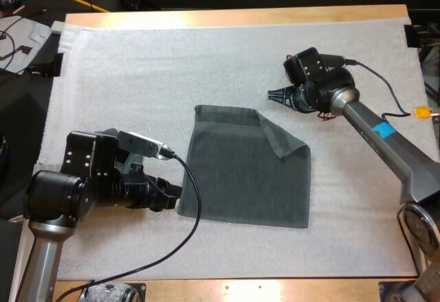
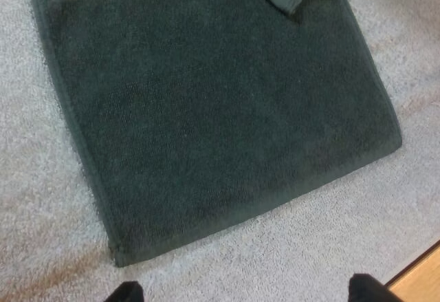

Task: Pick towel from pile, fold and stack

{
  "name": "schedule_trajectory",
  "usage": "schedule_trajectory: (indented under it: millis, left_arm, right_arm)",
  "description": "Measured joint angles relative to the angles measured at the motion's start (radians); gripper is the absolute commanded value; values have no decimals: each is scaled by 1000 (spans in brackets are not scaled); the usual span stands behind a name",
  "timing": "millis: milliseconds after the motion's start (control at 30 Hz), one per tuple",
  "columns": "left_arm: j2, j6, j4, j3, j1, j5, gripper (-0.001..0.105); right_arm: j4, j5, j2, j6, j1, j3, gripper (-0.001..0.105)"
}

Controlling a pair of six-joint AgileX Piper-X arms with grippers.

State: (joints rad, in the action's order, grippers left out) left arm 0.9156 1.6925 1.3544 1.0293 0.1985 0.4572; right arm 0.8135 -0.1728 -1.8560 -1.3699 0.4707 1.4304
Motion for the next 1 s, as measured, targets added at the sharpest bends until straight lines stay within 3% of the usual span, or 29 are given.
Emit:
schedule_trajectory:
  millis: [500, 1000]
  left_arm:
    - [0, 0, 0, 0, 0, 0, 58]
    - [0, 0, 4, 0, 0, 0, 58]
  right_arm:
    - [170, 241, 116, -116, 148, -21, 0]
    - [112, 256, 62, -133, 172, -141, 0]
